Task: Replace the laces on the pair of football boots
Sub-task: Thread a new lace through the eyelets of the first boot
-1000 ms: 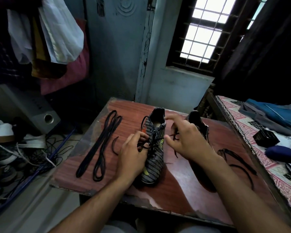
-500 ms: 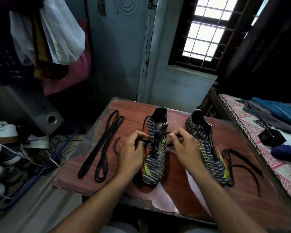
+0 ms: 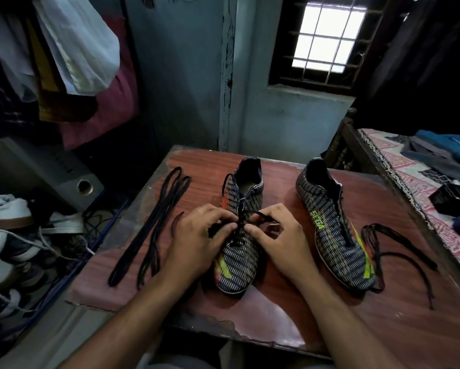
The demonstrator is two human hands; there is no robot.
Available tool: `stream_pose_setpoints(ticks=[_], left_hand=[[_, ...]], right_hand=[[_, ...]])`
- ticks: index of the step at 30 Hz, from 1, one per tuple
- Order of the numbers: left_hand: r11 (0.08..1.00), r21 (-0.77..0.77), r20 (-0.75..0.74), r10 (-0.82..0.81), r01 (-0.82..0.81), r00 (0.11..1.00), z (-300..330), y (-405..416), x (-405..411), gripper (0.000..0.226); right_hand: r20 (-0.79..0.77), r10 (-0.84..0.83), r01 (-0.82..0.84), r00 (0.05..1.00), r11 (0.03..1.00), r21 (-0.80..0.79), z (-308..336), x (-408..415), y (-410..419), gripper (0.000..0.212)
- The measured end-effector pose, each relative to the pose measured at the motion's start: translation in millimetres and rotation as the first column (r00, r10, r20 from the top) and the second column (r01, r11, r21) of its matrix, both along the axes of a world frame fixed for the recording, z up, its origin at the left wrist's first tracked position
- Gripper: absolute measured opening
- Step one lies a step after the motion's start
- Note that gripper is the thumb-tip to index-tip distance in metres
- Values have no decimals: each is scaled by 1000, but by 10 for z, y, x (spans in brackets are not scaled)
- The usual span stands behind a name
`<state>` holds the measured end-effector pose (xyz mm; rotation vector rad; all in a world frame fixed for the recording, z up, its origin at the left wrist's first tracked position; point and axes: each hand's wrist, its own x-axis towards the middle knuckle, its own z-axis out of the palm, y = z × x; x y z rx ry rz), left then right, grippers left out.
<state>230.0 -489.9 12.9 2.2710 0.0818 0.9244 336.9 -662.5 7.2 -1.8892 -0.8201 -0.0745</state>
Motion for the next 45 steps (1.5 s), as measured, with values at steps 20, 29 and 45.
stream_pose_setpoints(ticks=[20, 29, 45], left_hand=[[997, 12, -67, -80, 80, 995, 90, 166, -88, 29], [1000, 1, -32, 18, -18, 999, 41, 136, -61, 26], [993, 118, -47, 21, -16, 999, 17, 91, -92, 20]], right_hand=[[4, -100, 97, 995, 976, 197, -142, 102, 25, 36], [2, -117, 115, 993, 976, 186, -5, 2, 21, 23], [-131, -203, 231, 971, 934, 271, 45, -82, 95, 28]])
